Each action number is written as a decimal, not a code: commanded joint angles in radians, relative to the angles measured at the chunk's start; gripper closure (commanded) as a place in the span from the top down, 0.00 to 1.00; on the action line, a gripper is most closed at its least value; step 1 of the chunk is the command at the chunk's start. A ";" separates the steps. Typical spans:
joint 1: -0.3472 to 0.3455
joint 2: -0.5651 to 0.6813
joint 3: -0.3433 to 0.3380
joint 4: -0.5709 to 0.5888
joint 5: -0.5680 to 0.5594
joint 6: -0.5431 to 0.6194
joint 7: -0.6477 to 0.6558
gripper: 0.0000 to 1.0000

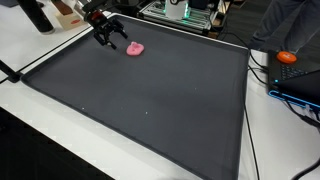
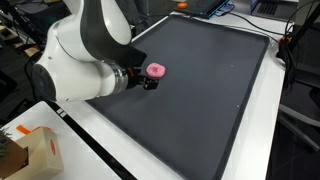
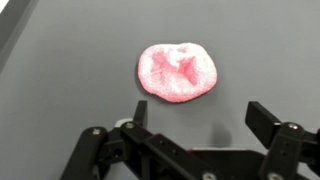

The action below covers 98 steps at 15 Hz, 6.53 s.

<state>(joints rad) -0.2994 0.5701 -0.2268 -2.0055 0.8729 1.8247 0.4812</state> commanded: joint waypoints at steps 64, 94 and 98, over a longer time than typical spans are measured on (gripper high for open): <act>0.281 -0.270 0.148 -0.355 -0.513 0.708 0.092 0.02; 0.147 -0.266 0.088 -0.180 -0.366 0.307 0.077 1.00; 0.118 -0.214 0.075 -0.129 -0.334 0.268 0.067 1.00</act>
<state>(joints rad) -0.1600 0.3025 -0.1426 -2.1852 0.5032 2.1368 0.5747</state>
